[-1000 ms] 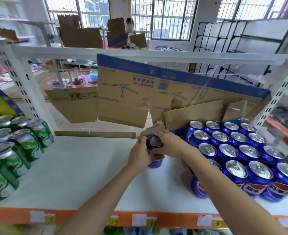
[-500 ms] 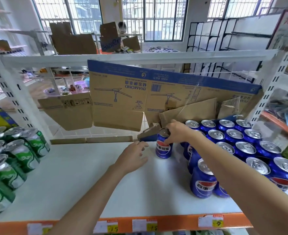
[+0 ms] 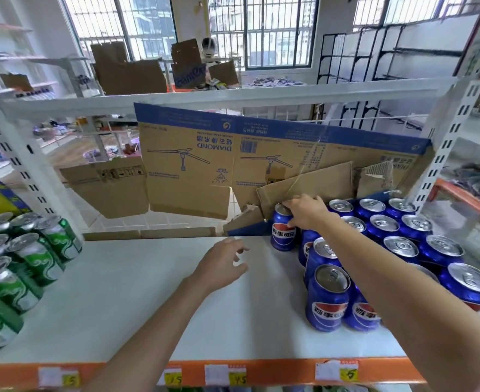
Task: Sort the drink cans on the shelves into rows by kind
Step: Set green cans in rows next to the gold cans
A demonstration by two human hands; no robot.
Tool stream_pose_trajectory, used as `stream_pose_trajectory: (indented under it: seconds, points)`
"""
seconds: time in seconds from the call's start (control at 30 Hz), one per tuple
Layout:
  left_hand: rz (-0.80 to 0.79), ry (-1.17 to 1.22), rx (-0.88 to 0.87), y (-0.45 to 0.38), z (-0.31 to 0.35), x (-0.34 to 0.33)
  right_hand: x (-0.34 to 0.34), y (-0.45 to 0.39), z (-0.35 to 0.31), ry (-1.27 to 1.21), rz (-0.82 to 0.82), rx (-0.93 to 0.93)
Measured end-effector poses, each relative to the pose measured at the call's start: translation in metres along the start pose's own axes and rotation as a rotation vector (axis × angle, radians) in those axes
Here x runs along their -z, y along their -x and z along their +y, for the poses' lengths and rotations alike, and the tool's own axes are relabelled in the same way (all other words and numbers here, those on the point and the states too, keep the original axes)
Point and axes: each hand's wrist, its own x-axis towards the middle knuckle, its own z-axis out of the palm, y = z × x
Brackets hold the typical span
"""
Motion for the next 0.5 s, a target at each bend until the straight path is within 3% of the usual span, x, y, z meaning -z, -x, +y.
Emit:
stream_pose_trajectory:
  seconds: [0.5]
  points:
    - [0.026,-0.097,0.033,-0.003,0.062,-0.022,-0.010,0.046,0.006,-0.004,0.143,0.066]
